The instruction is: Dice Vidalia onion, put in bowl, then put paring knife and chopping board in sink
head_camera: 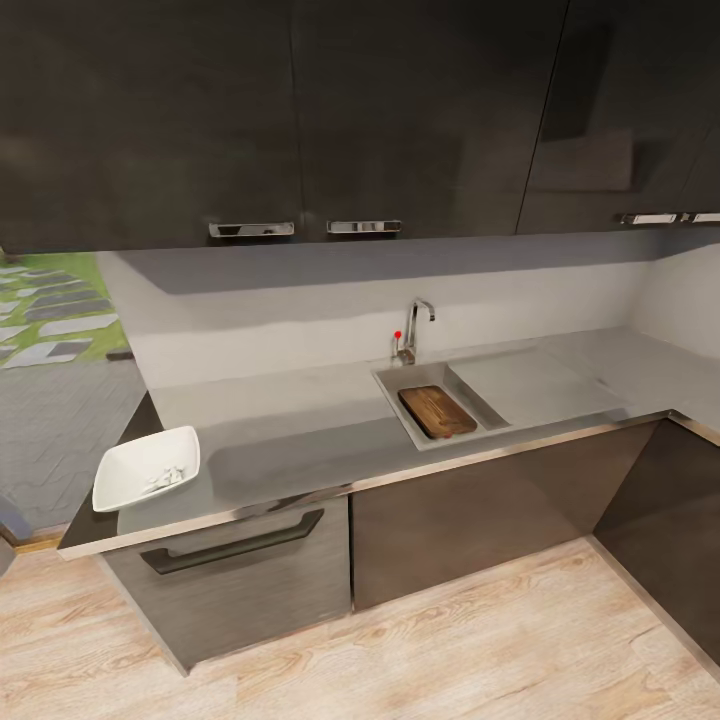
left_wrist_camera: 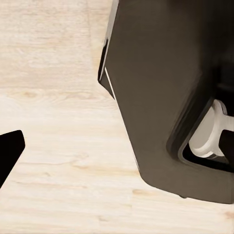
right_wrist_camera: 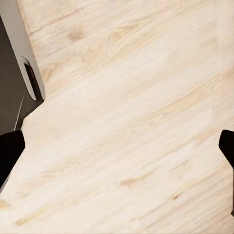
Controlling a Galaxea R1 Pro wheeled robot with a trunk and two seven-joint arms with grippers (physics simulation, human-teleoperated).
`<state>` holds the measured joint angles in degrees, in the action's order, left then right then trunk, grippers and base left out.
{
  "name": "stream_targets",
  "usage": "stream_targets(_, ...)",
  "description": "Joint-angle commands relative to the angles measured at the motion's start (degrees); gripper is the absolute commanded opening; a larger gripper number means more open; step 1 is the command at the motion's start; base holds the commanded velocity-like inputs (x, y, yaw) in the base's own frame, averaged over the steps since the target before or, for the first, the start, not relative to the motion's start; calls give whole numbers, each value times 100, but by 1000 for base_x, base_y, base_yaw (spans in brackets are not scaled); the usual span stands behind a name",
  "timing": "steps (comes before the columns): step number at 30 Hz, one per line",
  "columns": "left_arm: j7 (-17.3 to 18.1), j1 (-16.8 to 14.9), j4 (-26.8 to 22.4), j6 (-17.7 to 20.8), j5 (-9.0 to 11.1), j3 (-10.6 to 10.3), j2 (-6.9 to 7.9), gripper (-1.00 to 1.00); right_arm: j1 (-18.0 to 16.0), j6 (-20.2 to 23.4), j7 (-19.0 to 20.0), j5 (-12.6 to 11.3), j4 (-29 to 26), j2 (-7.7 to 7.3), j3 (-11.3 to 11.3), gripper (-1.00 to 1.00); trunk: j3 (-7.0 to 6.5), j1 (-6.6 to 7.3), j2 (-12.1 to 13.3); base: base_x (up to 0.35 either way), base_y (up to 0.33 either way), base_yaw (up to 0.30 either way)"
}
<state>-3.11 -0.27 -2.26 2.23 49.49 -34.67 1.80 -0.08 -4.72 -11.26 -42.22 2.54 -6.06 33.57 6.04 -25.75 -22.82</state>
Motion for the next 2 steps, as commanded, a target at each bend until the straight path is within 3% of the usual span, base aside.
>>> stream_targets(1,-32,1,-19,23,43,-48,4,100,-1,-22,-7,-49,1,1,43,100,10,-3,-10,0,0,0)
stream_targets(2,-32,1,-19,23,43,-49,4,100,-1,-21,-7,-49,1,1,43,100,10,-3,-10,0,0,0)
